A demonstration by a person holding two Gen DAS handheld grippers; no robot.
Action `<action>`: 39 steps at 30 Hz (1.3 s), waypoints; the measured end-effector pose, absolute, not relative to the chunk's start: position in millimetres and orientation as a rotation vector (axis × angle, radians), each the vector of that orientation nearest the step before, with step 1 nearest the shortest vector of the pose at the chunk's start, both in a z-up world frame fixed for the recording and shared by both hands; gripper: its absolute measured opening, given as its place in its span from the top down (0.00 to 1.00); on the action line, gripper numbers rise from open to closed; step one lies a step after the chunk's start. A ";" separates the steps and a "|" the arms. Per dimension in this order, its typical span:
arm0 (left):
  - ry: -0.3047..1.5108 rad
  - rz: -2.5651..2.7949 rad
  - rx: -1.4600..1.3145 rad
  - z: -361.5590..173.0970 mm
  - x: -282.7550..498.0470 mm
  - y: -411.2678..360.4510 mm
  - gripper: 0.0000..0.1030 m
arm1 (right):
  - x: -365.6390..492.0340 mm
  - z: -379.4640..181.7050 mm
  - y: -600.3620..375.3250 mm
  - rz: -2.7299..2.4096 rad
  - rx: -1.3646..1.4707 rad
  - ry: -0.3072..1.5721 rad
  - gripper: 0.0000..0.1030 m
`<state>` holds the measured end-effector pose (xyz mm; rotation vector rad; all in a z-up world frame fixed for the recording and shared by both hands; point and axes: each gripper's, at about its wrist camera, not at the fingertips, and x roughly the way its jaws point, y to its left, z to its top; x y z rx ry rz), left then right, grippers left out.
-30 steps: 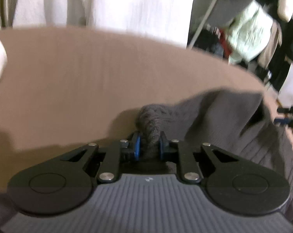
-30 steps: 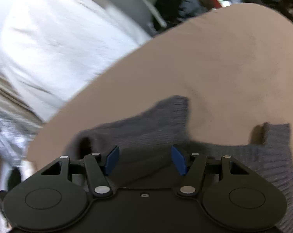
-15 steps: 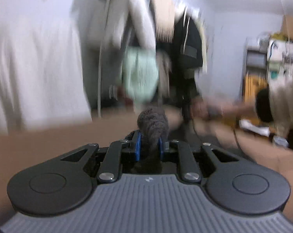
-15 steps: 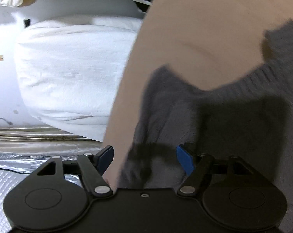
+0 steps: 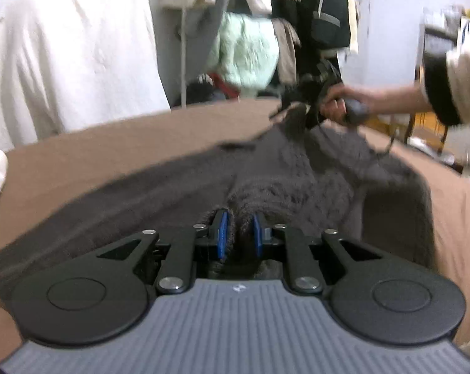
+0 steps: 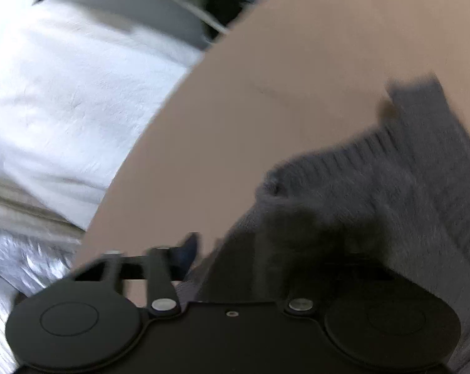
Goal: Fold clothes
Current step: 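Grasp the sweater hem with the left gripper and fold it toward the collar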
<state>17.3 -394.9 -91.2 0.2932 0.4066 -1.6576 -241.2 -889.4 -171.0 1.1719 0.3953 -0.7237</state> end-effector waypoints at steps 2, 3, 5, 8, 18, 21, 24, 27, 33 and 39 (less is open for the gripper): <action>0.405 -1.708 0.189 -77.9 27.6 -378.0 0.84 | -251.4 -154.5 -881.8 -0.755 1.030 0.405 0.72; 0.409 -1.735 0.159 -73.1 31.5 -371.8 0.84 | -256.5 -146.2 -878.0 -0.770 0.959 0.409 0.77; 0.435 -1.775 0.173 -66.3 34.2 -366.8 0.84 | -261.2 -140.1 -874.4 -0.846 0.828 0.519 0.83; 0.585 -1.741 0.313 -78.7 34.3 -385.0 0.82 | -253.8 -145.6 -871.1 -1.003 0.614 0.830 0.63; 1.062 -1.575 0.255 -139.1 73.1 -416.6 0.53 | -176.6 -92.2 -801.0 -0.751 0.270 0.820 0.44; 1.136 -1.533 0.183 -145.6 74.7 -414.9 0.56 | -132.7 -94.8 -786.2 -0.615 0.254 0.919 0.48; 1.113 -1.531 0.215 -145.9 71.2 -412.2 0.56 | -102.2 -111.4 -760.4 -0.542 0.146 1.077 0.64; 1.105 -1.535 0.213 -150.8 70.2 -416.6 0.56 | -85.1 -128.8 -745.7 -0.596 0.001 1.169 0.58; 1.092 -1.544 0.284 -162.5 57.6 -432.9 0.64 | -69.8 -153.6 -776.4 -0.692 0.036 1.268 0.50; 0.886 -1.499 0.253 -119.5 56.9 -414.1 0.94 | -63.5 -116.4 -784.0 -0.759 -0.036 1.108 0.95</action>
